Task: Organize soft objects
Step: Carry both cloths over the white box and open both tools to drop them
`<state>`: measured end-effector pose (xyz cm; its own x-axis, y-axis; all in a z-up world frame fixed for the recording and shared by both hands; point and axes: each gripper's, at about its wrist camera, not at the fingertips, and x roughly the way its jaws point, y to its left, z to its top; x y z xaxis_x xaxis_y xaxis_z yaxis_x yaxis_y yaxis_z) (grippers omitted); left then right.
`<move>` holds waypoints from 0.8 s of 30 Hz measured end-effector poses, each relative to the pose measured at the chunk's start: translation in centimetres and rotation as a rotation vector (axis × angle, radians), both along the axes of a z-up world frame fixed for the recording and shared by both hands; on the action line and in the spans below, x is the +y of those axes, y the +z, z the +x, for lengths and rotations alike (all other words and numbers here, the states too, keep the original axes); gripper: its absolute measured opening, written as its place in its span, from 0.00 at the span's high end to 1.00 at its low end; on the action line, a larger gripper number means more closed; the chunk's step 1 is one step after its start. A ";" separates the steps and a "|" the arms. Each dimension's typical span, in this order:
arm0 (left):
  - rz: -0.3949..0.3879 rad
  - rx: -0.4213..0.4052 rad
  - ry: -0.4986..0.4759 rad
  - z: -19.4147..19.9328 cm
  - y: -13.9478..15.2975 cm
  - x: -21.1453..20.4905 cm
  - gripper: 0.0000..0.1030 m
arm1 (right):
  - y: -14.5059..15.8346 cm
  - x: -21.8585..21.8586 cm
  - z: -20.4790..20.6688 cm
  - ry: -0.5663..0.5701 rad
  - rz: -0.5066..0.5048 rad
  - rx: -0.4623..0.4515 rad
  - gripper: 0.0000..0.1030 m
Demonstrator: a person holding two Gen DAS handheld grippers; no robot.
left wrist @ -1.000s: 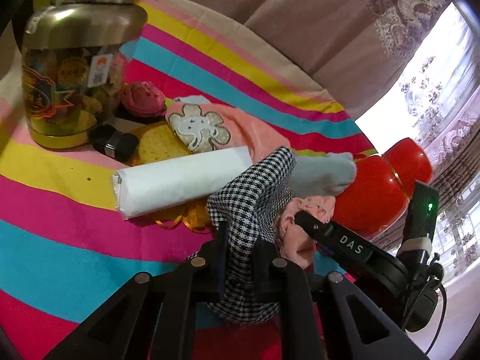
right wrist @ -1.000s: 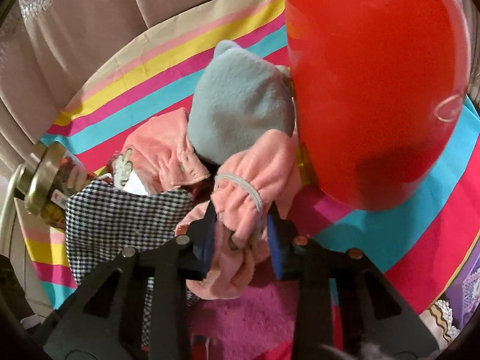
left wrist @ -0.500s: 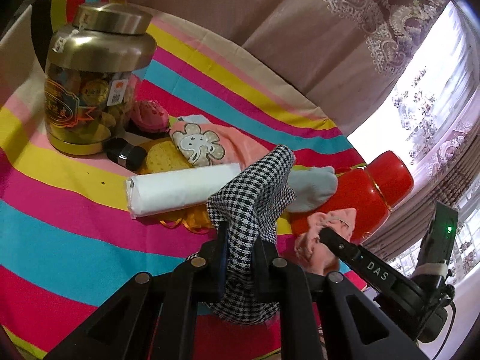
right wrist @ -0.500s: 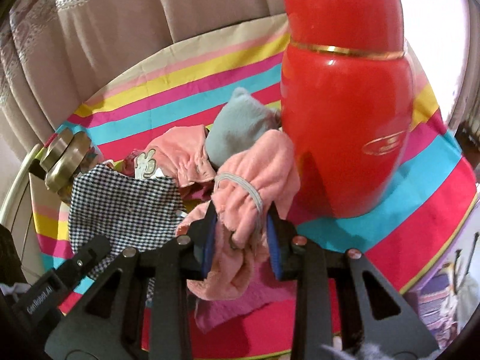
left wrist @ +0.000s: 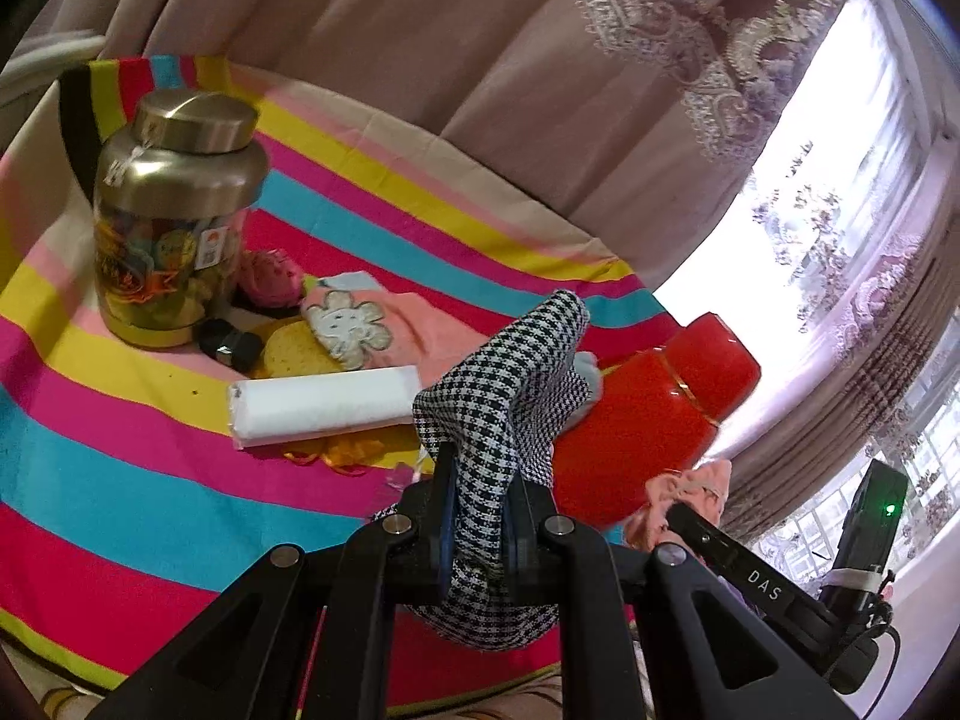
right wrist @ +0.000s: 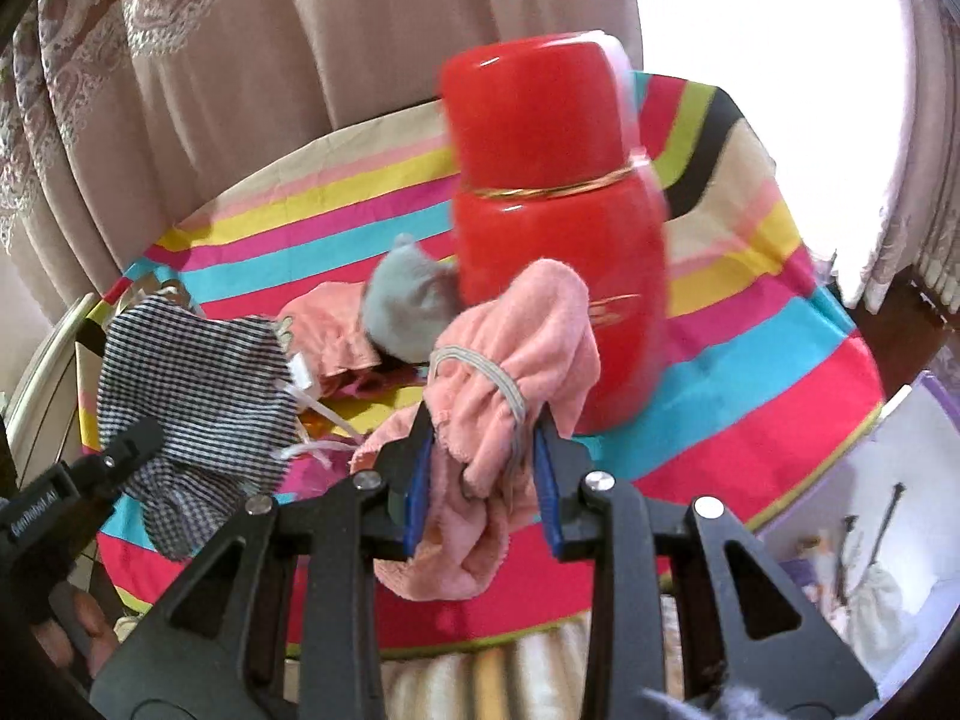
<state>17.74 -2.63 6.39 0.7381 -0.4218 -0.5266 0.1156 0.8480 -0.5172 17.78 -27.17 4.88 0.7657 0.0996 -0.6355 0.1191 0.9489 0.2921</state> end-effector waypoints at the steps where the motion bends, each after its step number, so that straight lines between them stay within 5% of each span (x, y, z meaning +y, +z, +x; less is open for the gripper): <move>1: 0.001 -0.004 -0.010 -0.2 0.3 -0.3 0.88 | 0.2 -1.0 -0.6 -0.009 0.002 0.000 0.67; 24: 0.032 0.027 -0.466 -3.9 1.5 -19.4 0.88 | -0.9 -19.8 -9.0 -0.335 -0.023 0.070 0.67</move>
